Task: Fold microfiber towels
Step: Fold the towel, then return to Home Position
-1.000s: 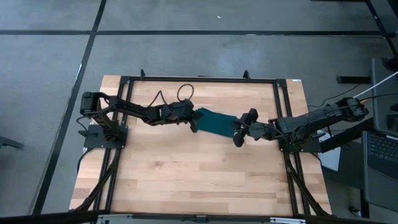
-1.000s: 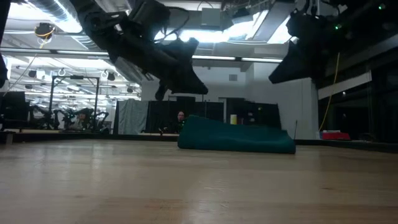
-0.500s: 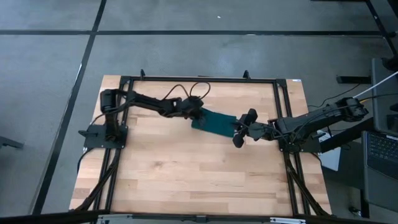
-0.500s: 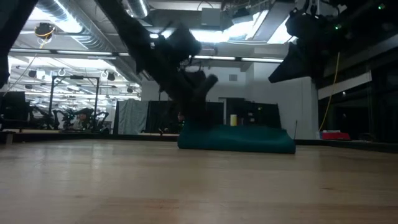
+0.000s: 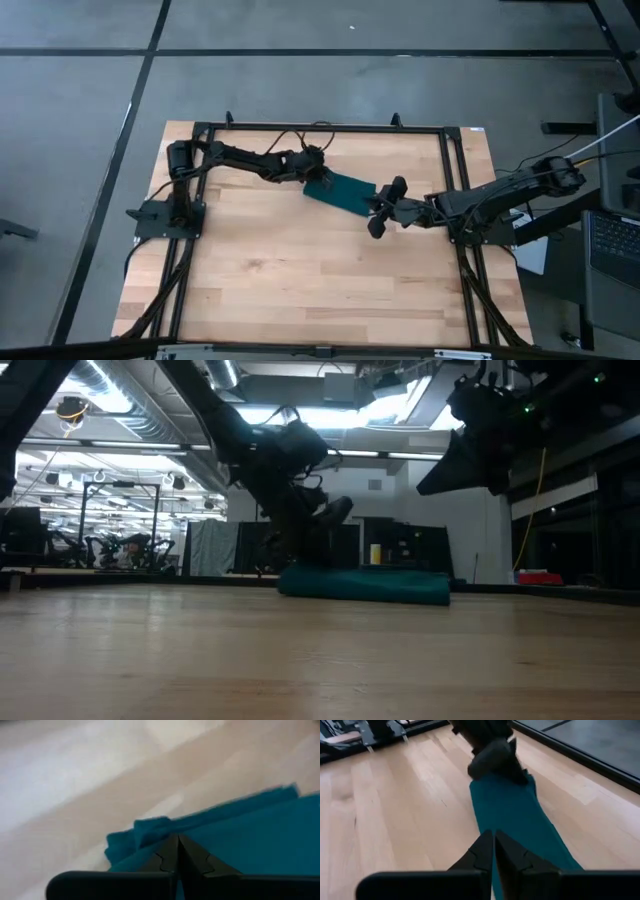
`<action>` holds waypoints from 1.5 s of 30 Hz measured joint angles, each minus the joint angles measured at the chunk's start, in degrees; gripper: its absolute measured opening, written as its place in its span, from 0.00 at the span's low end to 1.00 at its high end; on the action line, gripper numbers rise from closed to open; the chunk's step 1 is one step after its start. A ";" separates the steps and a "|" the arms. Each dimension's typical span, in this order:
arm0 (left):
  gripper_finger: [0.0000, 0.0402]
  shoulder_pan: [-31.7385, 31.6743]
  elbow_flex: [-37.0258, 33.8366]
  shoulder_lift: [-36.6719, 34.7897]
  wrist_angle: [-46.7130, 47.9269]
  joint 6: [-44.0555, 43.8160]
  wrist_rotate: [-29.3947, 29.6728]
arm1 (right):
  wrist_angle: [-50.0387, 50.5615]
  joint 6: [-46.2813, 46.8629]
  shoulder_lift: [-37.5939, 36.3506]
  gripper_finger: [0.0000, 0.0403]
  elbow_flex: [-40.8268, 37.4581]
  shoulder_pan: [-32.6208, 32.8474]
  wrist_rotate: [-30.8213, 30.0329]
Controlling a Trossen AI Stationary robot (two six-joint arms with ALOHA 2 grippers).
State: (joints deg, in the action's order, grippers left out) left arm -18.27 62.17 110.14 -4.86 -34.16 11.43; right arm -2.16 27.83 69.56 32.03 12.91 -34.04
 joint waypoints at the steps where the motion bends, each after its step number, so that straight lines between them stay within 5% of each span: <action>1: 0.01 -0.22 -0.10 0.28 0.95 -0.68 -0.34 | -0.67 -0.02 0.30 0.05 0.00 0.00 0.00; 6: 0.01 -0.14 0.03 4.71 0.51 -4.84 -3.12 | -4.11 -0.32 1.22 0.02 0.00 0.00 0.39; 14: 0.00 1.87 -0.28 3.55 -1.69 -4.91 3.72 | -7.90 -0.45 0.92 0.02 -0.02 1.89 -0.07; 22: 0.01 2.34 -0.94 -8.88 -5.97 8.39 12.43 | -11.94 -2.97 -0.40 0.08 -0.04 4.25 -2.89; 28: 0.01 6.82 -3.37 -20.12 -4.69 23.21 5.08 | -10.54 -6.80 -2.94 0.07 -0.09 8.19 -0.87; 33: 0.01 8.06 -15.26 -34.75 -16.23 30.50 -10.97 | -10.22 -14.84 -15.17 0.04 -1.52 11.69 2.05; 38: 0.01 2.10 -27.53 -49.14 -17.59 30.49 -20.24 | -8.12 -16.98 -34.81 0.01 -10.16 14.37 5.10; 45: 0.02 -8.25 -37.41 -58.37 -21.02 34.23 -29.76 | -3.27 -23.66 -62.04 0.07 -21.62 14.04 7.20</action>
State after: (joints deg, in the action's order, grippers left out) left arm -26.52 24.76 51.77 -25.88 0.07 -18.33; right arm -5.43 4.18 7.52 10.41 26.95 -26.84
